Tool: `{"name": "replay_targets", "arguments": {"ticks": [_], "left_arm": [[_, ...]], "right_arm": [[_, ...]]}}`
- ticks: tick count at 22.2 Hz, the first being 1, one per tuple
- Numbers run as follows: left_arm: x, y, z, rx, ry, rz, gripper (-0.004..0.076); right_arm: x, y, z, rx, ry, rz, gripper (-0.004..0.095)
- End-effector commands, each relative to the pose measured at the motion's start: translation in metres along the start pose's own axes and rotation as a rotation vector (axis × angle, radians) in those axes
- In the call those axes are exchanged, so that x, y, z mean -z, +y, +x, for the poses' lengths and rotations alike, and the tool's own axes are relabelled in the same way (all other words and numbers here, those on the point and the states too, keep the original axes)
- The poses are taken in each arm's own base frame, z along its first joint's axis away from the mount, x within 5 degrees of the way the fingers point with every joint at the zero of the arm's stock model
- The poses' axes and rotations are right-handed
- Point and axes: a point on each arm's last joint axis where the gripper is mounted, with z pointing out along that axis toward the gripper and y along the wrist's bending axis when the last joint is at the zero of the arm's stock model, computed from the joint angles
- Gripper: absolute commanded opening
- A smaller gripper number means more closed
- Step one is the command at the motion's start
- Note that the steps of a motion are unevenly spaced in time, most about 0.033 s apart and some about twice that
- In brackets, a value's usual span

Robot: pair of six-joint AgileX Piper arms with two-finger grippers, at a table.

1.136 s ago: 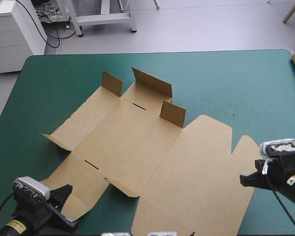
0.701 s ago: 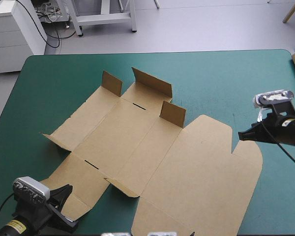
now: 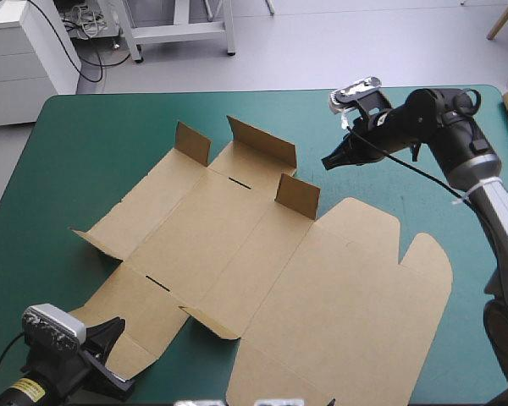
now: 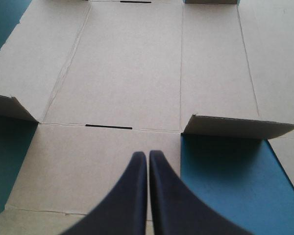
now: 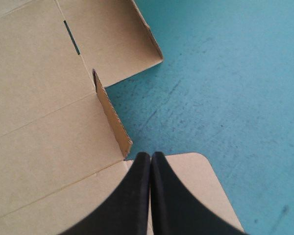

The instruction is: Fold the box

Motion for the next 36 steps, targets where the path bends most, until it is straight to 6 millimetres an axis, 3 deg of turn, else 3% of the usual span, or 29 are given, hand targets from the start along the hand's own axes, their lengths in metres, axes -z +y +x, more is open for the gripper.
{"name": "replay_targets", "arguments": {"ticks": [1, 4, 9, 13, 14, 16, 18, 26, 30, 36], "left_arm": [[0.003, 0.0, -0.012, 0.016, -0.073, 0.004, -0.0008], [0.003, 0.0, -0.012, 0.016, -0.073, 0.004, -0.0008], [0.003, 0.0, -0.012, 0.018, -0.073, 0.004, -0.0008], [0.003, 0.0, -0.012, 0.018, -0.073, 0.004, -0.0008], [0.003, 0.0, -0.012, 0.018, -0.073, 0.004, -0.0008], [0.003, 0.0, -0.012, 0.018, -0.073, 0.004, -0.0008], [0.003, 0.0, -0.012, 0.018, -0.073, 0.004, -0.0008], [0.003, 0.0, -0.012, 0.018, -0.073, 0.004, -0.0008], [0.003, 0.0, -0.012, 0.018, -0.073, 0.004, -0.0008], [0.003, 0.0, -0.012, 0.018, -0.073, 0.004, -0.0008]], "right_arm": [[0.013, 0.014, -0.018, 0.044, -0.083, -0.007, -0.0016], [0.004, 0.018, -0.019, 0.053, -0.068, -0.022, -0.0016], [0.004, 0.013, -0.017, 0.049, -0.045, 0.033, 0.0033], [0.005, 0.007, -0.01, 0.019, 0.029, 0.104, 0.0256], [0.005, 0.006, -0.008, -0.001, 0.06, 0.112, 0.0392], [0.005, 0.008, -0.007, -0.017, 0.063, 0.093, 0.0553], [0.005, 0.01, -0.008, -0.032, 0.052, 0.063, 0.0628], [0.004, 0.012, -0.009, -0.05, 0.047, 0.049, 0.0628], [0.005, 0.009, -0.018, -0.044, -0.058, 0.074, 0.0628], [-0.02, 0.012, -0.023, -0.027, -0.072, -0.02, 0.0628]]}}
